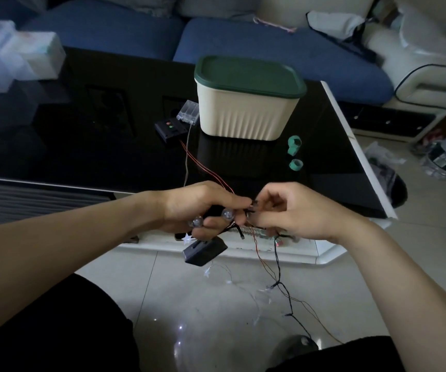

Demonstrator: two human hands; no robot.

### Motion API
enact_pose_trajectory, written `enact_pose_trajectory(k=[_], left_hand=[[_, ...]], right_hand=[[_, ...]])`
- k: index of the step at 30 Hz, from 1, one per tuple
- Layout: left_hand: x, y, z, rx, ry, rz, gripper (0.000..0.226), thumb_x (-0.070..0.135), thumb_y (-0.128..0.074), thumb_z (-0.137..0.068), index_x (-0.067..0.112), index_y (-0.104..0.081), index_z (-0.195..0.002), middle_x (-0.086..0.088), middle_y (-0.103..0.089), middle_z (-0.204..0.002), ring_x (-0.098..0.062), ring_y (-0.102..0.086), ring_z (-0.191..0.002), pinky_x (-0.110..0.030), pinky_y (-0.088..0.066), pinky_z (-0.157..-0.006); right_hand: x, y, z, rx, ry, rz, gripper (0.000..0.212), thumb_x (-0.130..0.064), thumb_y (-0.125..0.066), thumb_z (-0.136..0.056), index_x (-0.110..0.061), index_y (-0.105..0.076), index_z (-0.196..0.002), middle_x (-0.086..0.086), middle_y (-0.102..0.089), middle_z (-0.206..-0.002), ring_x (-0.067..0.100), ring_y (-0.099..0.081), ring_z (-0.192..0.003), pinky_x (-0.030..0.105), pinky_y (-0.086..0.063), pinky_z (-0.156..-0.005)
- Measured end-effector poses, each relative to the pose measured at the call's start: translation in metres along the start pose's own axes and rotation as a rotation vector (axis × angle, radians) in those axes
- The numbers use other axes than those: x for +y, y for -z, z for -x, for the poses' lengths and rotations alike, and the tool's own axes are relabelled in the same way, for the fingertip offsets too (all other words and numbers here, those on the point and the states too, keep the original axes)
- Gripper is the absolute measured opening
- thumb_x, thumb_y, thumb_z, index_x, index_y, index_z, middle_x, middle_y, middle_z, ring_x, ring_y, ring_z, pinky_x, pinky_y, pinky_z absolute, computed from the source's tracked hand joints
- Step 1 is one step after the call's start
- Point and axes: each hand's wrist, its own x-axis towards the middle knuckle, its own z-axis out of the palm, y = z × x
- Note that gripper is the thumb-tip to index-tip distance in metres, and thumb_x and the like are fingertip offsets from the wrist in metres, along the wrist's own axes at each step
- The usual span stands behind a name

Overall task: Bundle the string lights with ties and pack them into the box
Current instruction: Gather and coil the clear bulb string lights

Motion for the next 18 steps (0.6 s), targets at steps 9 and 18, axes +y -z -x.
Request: enact_pose_trajectory(k=[9, 18], left_hand=[[0.003, 0.000, 0.003, -0.036, 0.033, 0.053, 0.043, 0.048, -0.048, -0.088, 0.008, -0.054, -0.077, 0.000, -0.033, -0.044, -0.011, -0.029, -0.030, -0.021, -0.022, -0.036], [0.004, -0.008, 0.002, 0.044, -0.012, 0.141, 0.046, 0.037, -0.038, -0.098, 0.009, -0.039, -0.062, -0.001, -0.033, -0.036, -0.014, -0.033, -0.026, -0.016, -0.029, -0.034]], right_hand=[[0.007, 0.007, 0.000, 0.089, 0.186, -0.238, 0.028, -0.044, -0.064, -0.084, -0.017, -0.071, -0.079, -0.002, -0.059, -0.060, 0.012, -0.055, -0.059, 0.030, -0.049, -0.070], [0.011, -0.005, -0.011, 0.049, 0.049, -0.283, 0.039, -0.040, -0.054, -0.099, -0.006, -0.069, -0.086, 0.003, -0.065, -0.070, 0.016, -0.061, -0.065, 0.029, -0.053, -0.067]])
